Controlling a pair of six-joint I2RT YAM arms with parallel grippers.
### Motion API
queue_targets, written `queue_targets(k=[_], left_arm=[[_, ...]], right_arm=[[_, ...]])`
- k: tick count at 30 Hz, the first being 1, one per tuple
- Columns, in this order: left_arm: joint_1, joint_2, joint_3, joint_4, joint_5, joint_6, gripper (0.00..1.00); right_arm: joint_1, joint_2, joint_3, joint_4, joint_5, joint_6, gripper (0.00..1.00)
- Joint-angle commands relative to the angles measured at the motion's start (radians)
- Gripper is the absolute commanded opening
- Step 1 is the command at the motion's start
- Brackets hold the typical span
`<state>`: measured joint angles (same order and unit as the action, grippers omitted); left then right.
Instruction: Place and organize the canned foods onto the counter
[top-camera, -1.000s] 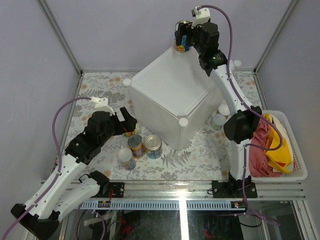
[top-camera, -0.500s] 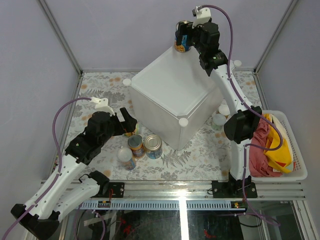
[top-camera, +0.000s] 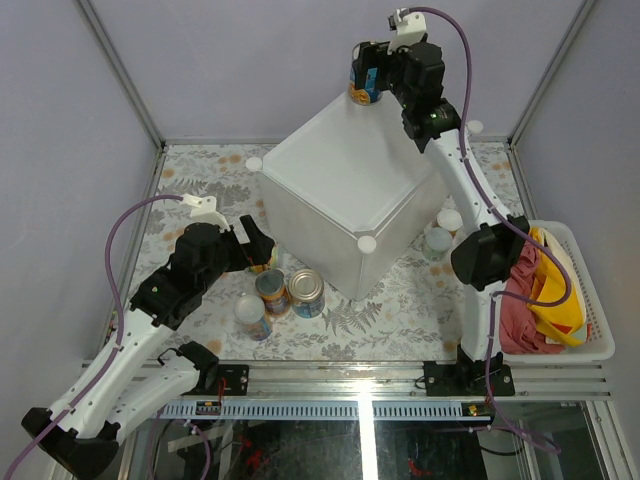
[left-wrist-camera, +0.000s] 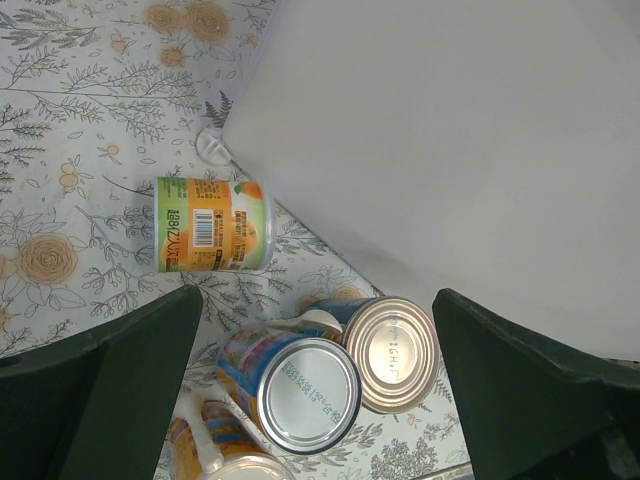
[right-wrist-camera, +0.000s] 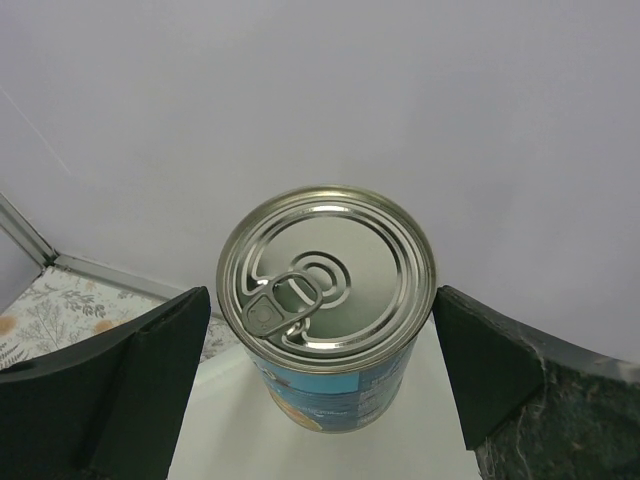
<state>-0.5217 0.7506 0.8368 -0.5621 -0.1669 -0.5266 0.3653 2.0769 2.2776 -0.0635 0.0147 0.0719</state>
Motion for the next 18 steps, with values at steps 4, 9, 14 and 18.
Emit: queue_targets(k=[4,9,14,18], left_arm=[[0.004,-0.007,-0.002,0.011,0.021,0.007,1.00],[0.004,-0.015,-0.004,0.010,0.018,0.004,1.00],[0.005,-0.024,-0.001,0.000,0.009,0.002,1.00],[0.004,-0.031,-0.004,-0.015,0.004,-0.005,1.00]], right_arm=[[-0.002,-0.093,-0.010,0.040,-0.015,0.009,1.00],[-0.003,-0.121,-0.043,0.045,-0.019,0.012,1.00],[0.002,-0.173,-0.106,0.056,-0.021,0.014,1.00],[0.014,-0.215,-0.162,0.063,-0.020,0.011,0.99]])
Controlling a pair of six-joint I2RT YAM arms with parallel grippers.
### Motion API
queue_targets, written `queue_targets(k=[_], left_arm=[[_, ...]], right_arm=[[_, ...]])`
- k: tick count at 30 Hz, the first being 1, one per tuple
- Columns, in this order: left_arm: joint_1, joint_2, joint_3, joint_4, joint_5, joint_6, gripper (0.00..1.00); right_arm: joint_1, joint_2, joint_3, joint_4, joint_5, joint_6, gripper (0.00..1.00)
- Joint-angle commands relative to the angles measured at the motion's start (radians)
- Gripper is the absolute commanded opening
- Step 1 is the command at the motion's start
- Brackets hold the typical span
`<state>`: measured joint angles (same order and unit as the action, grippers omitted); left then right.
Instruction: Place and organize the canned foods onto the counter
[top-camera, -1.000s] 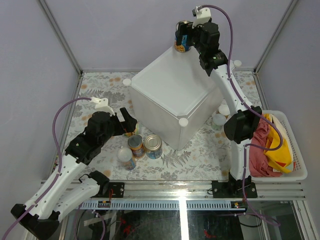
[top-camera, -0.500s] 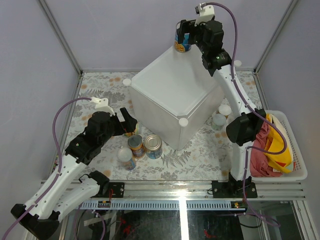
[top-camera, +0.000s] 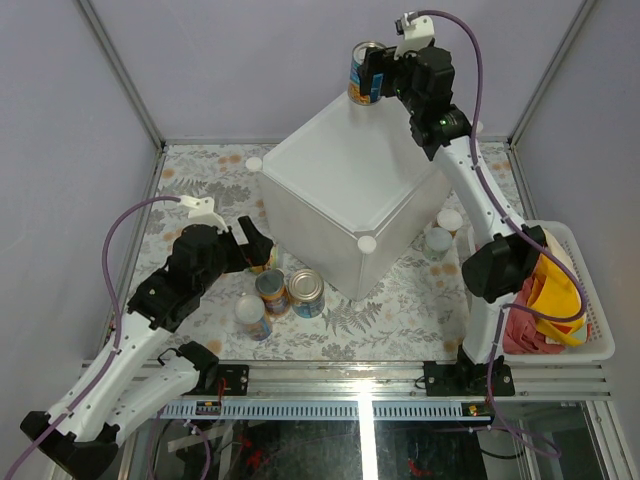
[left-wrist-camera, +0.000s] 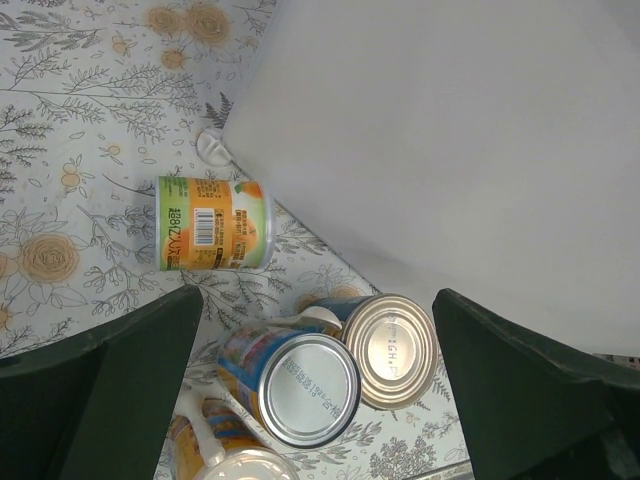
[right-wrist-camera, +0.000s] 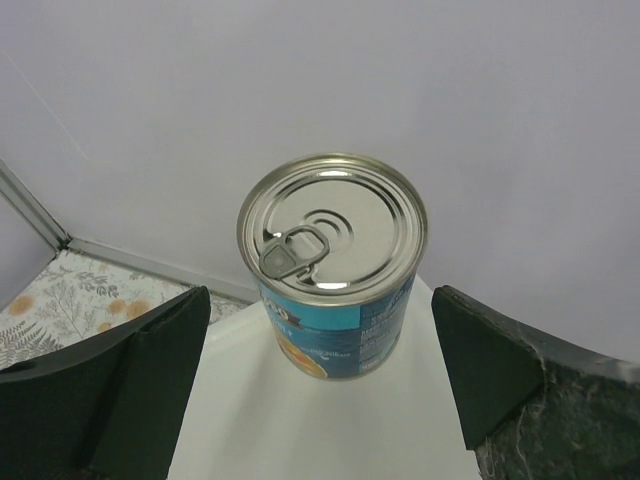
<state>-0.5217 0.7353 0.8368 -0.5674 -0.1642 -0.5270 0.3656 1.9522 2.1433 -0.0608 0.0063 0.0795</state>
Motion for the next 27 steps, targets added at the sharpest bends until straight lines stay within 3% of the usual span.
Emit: queue_targets(k=[1,11,15,27], left_arm=[[0.005,-0.017,-0.004,-0.013,0.000,-0.008,1.00],[0.005,-0.029,-0.011,-0.041,0.003,-0.037,1.00],[0.005,-0.030,-0.015,-0.053,-0.001,-0.051,1.00],[0.004,-0.003,-0.033,-0.054,-0.017,-0.115,1.00]], right_arm=[[0.017,-0.100,-0.042,0.061,-0.010,0.000,1.00],[0.102,-0.281,-0.243,0.060,0.030,-0.055,0.99],[0.183,-0.447,-0.379,0.061,0.076,-0.074,1.00],[0.586,-0.829,-0.747,-0.084,0.278,-0.090,0.98]])
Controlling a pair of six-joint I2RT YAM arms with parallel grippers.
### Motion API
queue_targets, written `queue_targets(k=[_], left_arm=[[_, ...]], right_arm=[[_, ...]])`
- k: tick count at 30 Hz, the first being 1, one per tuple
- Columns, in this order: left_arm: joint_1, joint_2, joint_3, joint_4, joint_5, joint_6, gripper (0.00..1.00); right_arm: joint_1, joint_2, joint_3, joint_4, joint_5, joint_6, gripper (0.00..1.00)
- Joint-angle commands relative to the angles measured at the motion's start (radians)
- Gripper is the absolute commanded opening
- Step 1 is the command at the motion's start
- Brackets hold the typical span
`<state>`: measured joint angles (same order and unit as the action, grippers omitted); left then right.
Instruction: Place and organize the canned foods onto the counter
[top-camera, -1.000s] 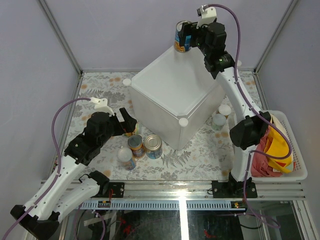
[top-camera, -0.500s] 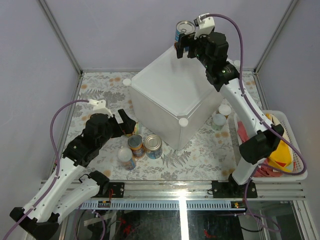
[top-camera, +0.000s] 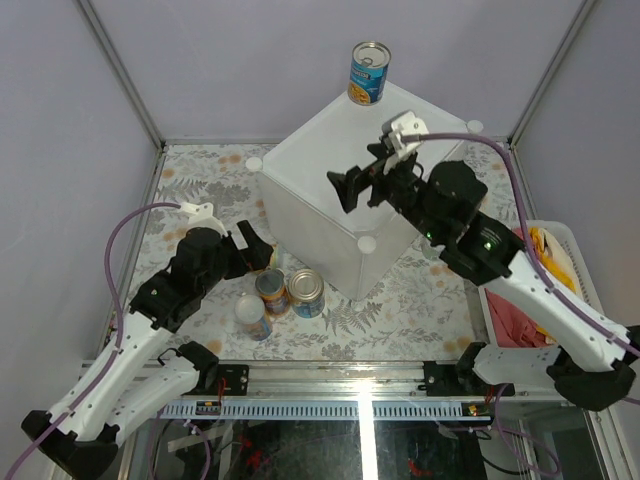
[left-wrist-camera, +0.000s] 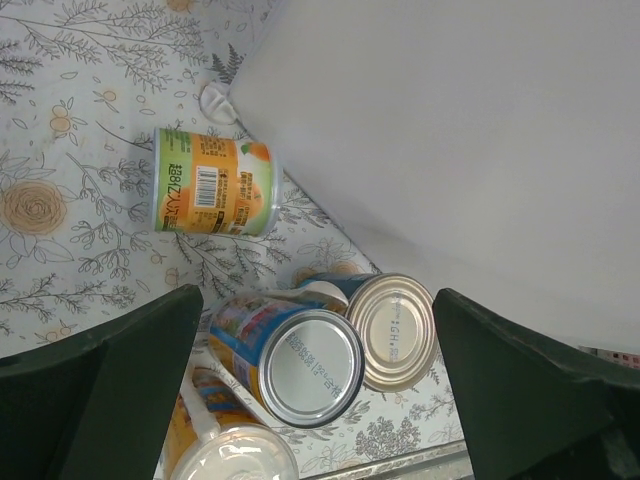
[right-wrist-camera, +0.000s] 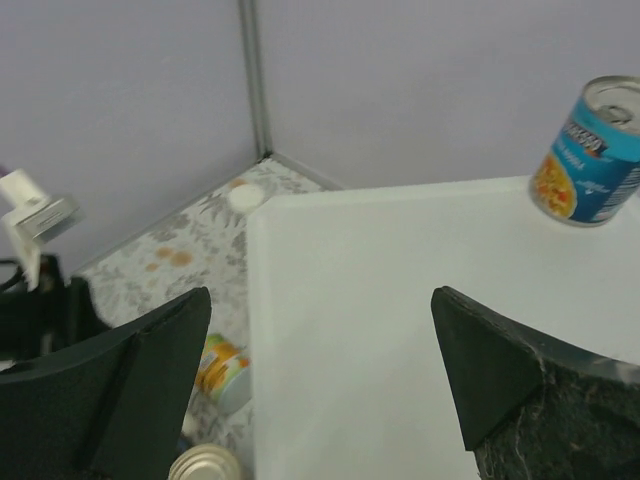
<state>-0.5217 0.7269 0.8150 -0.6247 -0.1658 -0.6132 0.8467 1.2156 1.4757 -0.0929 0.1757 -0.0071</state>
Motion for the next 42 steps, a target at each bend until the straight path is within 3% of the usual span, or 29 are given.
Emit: queue_targets(k=[1,7,12,18,23,42], left_arm=[[0.005,0.008,-0.011,0.007,-0.015,-0.031,1.00],[0.005,0.024,0.002,0.013,-0.019,-0.042,1.00],[0.005,0.029,0.007,0.013,-0.015,-0.046,1.00],[0.005,0.018,0.007,-0.001,-0.018,-0.051,1.00],[0.005,0.015,0.013,-0.018,-0.021,-0.044,1.00],[0.004,0.019,0.032,-0.058,-0.002,-0.009,1.00]], right_arm=[[0.138,-0.122,-0.106,-0.065,0.119,0.004,0.98],[0.313,-0.228,-0.248,-0.161,0.098,0.033,0.96],[0.382,-0.284,-0.360,-0.171,0.091,0.064,0.96],[0.475,-0.327,-0.617,0.027,0.187,0.092,0.96],[0.560,-0.269,-0.769,0.220,0.336,0.080,0.96],[0.620,-0.004,-0.968,0.628,0.480,0.149,0.99]])
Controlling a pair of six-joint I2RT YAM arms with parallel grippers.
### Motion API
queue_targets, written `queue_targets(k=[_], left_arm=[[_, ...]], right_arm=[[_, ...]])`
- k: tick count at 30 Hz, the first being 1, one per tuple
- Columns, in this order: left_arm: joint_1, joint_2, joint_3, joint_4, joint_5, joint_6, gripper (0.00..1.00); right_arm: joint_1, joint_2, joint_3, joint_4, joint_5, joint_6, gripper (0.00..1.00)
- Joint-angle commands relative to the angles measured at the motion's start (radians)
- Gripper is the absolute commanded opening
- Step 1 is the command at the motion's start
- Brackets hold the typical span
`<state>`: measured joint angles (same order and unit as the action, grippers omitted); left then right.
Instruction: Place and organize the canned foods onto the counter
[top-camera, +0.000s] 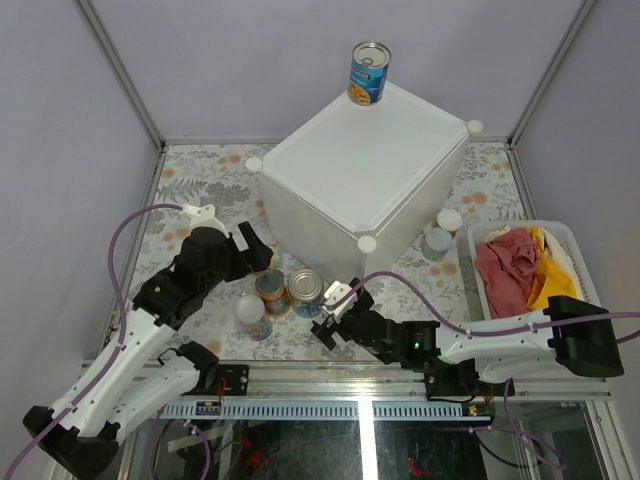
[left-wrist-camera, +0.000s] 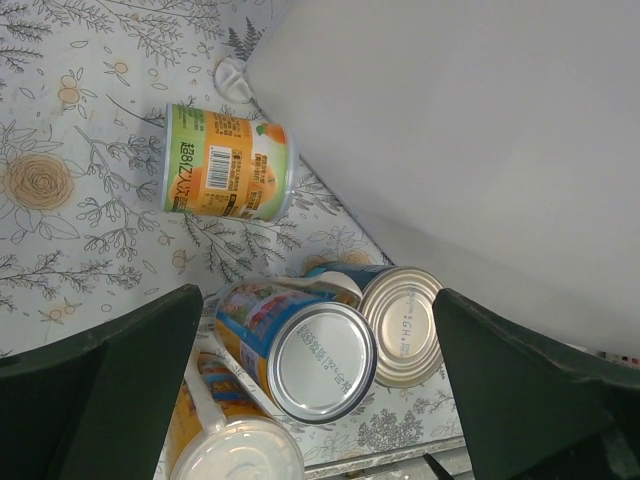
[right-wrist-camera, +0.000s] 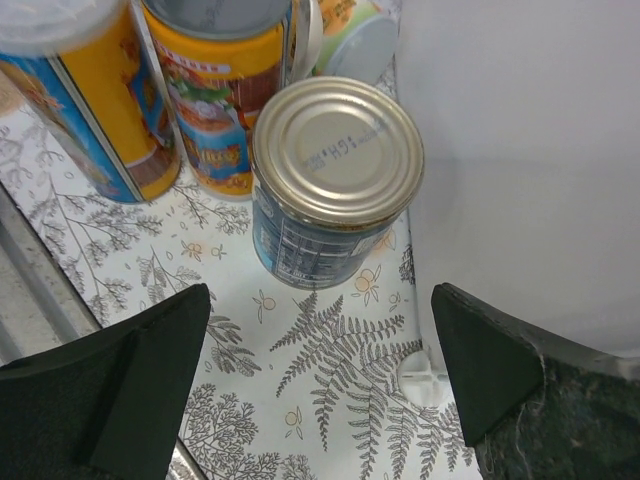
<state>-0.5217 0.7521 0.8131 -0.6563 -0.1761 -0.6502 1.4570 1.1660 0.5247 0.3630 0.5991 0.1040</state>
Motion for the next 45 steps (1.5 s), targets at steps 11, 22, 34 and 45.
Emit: queue_targets(k=[11,22,34,45], left_arm=[[0.004,-0.012,0.040,-0.049,0.022,0.030,1.00],[0.005,-0.026,0.019,-0.046,0.042,0.015,1.00],[0.005,-0.040,-0.001,-0.044,0.076,0.021,1.00],[0.004,-0.055,-0.018,-0.035,0.108,0.015,1.00]], right_arm=[[0.013,0.185,-0.062,0.400,0.124,0.031,0.99],[0.010,0.379,-0.075,0.681,0.204,-0.026,0.99],[-0.004,0.494,-0.069,0.875,0.242,-0.064,0.99],[-0.052,0.577,-0.027,0.936,0.196,-0.092,0.99]])
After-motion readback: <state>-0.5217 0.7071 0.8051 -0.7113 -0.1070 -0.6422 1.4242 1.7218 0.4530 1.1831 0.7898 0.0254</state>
